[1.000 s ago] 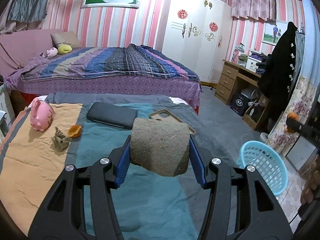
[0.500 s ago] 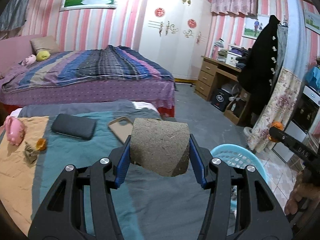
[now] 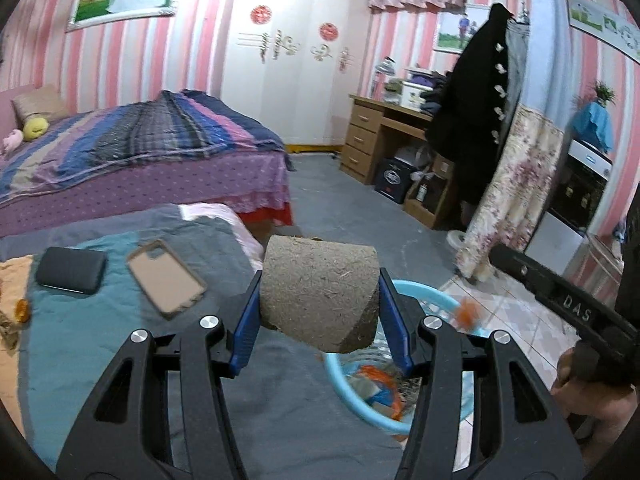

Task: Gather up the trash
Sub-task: 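Open both tools to drop the roll and tangerine into the basket, then move both open tools back over the blanket toward the brown crumpled item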

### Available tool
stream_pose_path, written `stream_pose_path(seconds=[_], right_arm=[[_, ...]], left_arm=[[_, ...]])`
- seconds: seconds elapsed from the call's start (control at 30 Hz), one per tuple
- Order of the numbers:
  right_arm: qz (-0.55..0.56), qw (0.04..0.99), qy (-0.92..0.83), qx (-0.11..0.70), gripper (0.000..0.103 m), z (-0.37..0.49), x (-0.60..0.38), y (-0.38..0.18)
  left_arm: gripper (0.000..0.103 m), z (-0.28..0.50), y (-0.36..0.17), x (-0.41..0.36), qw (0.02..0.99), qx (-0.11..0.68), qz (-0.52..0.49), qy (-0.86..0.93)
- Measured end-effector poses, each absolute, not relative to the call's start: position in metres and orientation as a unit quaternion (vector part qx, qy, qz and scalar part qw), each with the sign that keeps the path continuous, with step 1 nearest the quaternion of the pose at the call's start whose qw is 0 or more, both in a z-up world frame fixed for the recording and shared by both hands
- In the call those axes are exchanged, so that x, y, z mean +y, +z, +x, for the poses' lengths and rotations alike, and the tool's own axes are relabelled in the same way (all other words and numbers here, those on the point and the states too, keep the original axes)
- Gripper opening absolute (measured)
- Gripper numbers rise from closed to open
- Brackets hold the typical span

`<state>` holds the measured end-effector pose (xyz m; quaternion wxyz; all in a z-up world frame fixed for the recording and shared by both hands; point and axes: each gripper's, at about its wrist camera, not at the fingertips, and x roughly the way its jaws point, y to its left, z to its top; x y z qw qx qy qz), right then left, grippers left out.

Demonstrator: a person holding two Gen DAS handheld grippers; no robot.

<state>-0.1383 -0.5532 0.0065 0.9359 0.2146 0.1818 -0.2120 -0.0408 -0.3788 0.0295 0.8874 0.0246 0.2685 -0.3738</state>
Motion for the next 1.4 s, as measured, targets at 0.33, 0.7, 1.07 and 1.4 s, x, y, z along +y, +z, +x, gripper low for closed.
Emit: stream_pose_path(seconds=[0.33, 0.7, 1.07, 1.4], right_arm=[[0.238, 0.926, -0.244, 0.165, 0.055, -0.152, -0.574, 0.003], [0.209, 0.940, -0.202, 0.176, 0.055, -0.134, -0.553, 0.002], [0.162, 0.963, -0.060, 0.205, 0.064, -0.074, -0.443, 0.001], [0.139, 0.969, -0.009, 0.206, 0.071, -0.043, -0.346, -0.009]], left_arm=[[0.082, -0.049, 0.020, -0.422, 0.855, 0.294, 0.035, -0.426], [0.082, -0.014, 0.029, -0.313, 0.907, 0.275, 0.028, -0.319], [0.086, 0.036, 0.009, -0.145, 0.951, 0.271, 0.004, -0.151], [0.086, 0.054, -0.014, -0.059, 0.956, 0.285, -0.012, -0.072]])
